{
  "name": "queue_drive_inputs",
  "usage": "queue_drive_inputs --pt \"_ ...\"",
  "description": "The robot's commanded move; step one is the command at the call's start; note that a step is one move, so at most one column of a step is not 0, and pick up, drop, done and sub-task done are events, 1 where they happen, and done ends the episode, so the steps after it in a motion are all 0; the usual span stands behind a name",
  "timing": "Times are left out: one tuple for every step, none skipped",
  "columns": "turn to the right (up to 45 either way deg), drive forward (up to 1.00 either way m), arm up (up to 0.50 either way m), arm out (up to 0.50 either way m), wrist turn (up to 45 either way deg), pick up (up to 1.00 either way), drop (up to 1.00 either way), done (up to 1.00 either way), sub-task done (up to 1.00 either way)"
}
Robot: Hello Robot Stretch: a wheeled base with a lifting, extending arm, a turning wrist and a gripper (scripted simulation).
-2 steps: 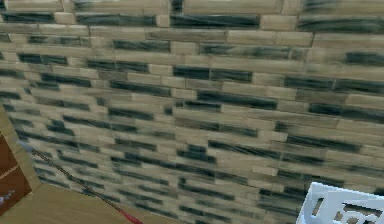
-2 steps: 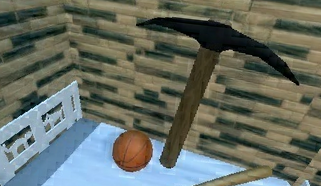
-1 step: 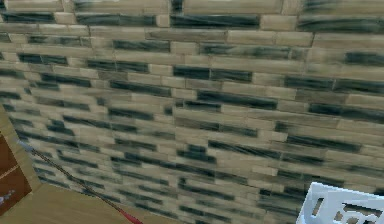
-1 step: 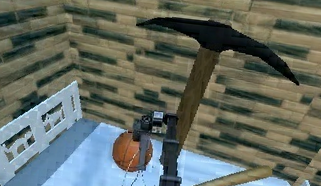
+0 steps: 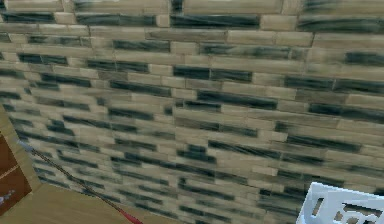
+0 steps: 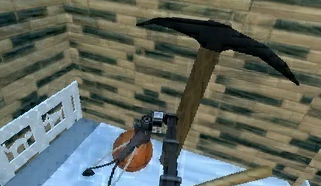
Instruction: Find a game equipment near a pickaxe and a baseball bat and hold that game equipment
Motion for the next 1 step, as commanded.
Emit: queue_drive_inputs --pt "0.0 0.00 0.00 0.00 45.0 0.00 0.00 0.00 0.00"
